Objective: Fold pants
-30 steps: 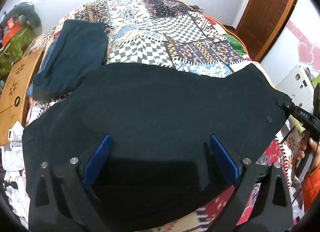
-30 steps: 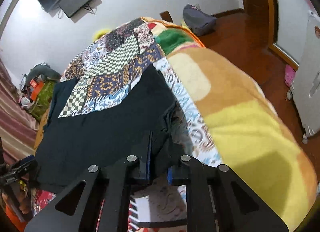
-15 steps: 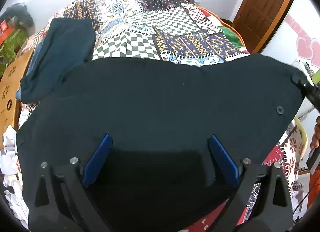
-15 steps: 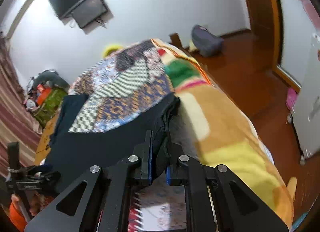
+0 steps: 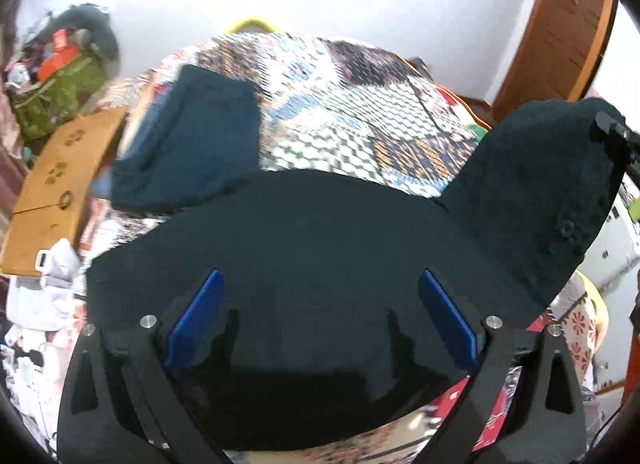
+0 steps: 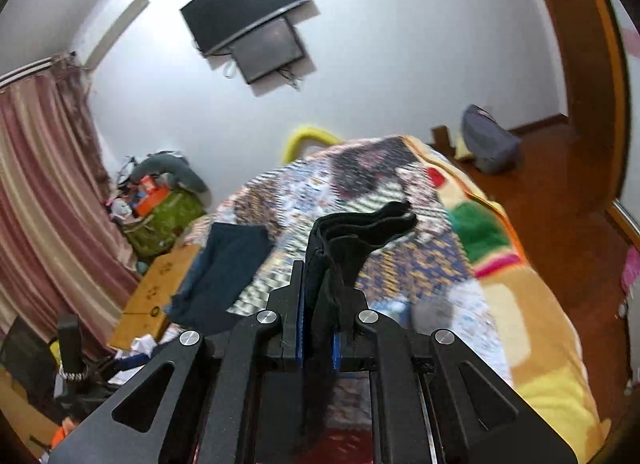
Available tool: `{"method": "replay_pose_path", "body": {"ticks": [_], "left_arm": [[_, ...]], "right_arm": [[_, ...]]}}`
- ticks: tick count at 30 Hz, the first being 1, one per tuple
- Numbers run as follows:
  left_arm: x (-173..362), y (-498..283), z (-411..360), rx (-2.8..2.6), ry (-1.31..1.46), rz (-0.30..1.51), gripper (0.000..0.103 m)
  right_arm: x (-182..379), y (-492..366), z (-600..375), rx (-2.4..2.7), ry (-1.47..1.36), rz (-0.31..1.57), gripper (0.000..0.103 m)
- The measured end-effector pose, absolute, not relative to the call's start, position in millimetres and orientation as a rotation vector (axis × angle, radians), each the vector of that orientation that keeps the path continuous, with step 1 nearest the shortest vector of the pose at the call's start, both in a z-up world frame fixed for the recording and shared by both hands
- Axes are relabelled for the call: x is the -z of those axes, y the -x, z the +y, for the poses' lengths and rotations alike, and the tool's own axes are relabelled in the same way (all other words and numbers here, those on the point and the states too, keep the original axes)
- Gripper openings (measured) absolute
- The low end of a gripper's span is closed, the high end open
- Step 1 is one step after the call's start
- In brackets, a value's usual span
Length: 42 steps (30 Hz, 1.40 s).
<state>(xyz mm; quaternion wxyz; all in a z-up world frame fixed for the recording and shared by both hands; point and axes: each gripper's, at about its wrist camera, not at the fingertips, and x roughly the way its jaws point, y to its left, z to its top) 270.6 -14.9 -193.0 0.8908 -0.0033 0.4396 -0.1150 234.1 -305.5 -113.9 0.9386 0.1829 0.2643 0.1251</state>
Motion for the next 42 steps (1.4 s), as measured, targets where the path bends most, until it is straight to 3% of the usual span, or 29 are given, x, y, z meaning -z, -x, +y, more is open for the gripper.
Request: {"method": "replay_pose_path", "body": {"ticks": [11, 25, 29, 33, 35, 42], "left_arm": [[185, -250, 40, 0.144, 0.033, 0.871, 0.099], [195, -236, 71, 0.090, 0.053, 0.891, 0.099], [193, -232, 74, 0.078, 0.050, 0.886, 0.099], [190, -234, 74, 0.074, 0.053, 0.883, 0.099], [188, -234, 72, 0.076, 0.054, 0.881, 0.099], [172, -242, 56, 0.111, 0.023, 0.849, 0.099]], "right_arm": [[125, -275, -206, -0.442, -0.344, 0.597, 0.008], [225, -270, -92, -0.638, -0.174, 0.919, 0.009], [239, -265, -84, -0.659, -0.159, 0.995, 0.015], [238, -261, -84, -0.700, -0.162, 1.034, 0.035], [232, -258, -86, -0.721, -0.158, 1.041, 0.039], [203, -256, -111, -0.719, -0.108, 0.965, 0.039]]}}
